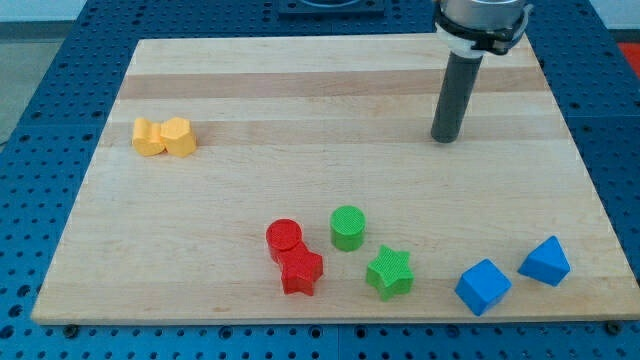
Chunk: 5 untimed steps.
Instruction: Nudge blue cube down a bit
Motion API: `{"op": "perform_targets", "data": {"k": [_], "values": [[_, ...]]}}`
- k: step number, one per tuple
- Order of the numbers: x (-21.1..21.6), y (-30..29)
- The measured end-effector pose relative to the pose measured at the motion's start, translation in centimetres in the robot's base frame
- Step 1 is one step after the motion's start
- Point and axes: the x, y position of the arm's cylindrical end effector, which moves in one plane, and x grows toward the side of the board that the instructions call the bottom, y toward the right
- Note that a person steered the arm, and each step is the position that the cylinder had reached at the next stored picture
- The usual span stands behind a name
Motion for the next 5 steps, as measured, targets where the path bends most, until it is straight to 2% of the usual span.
{"op": "perform_targets", "data": {"k": [2,3,4,5], "values": [[-1.0,-2.4],[-1.1,-9.5],[0.1,-13.1],[4.4,-6.9]]}}
